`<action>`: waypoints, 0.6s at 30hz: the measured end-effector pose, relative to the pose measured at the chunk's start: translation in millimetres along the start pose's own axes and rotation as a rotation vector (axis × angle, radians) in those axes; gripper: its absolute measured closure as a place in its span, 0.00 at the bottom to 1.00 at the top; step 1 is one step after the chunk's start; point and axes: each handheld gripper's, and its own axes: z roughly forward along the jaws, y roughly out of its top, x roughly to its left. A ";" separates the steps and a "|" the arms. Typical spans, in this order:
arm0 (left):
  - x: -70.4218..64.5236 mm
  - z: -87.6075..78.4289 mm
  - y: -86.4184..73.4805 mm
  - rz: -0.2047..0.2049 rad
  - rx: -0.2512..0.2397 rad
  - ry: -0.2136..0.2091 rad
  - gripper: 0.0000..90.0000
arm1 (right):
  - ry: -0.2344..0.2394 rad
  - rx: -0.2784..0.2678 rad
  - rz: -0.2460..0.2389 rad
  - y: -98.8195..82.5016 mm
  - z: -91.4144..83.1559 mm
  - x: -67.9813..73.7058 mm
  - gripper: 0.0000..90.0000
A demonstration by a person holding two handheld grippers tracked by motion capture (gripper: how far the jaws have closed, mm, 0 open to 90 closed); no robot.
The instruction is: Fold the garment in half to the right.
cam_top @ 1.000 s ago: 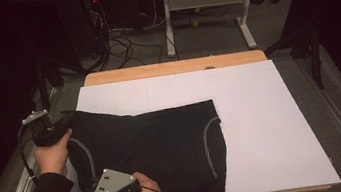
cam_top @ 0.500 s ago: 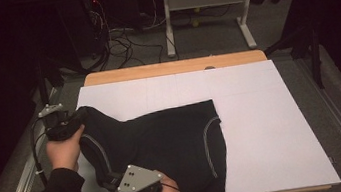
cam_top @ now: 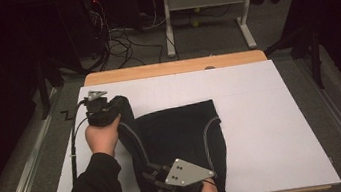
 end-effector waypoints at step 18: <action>-59.0 33.4 11.3 0.073 0.005 -0.047 0.85 | -0.101 0.024 0.047 -33.6 -45.3 -32.5 0.80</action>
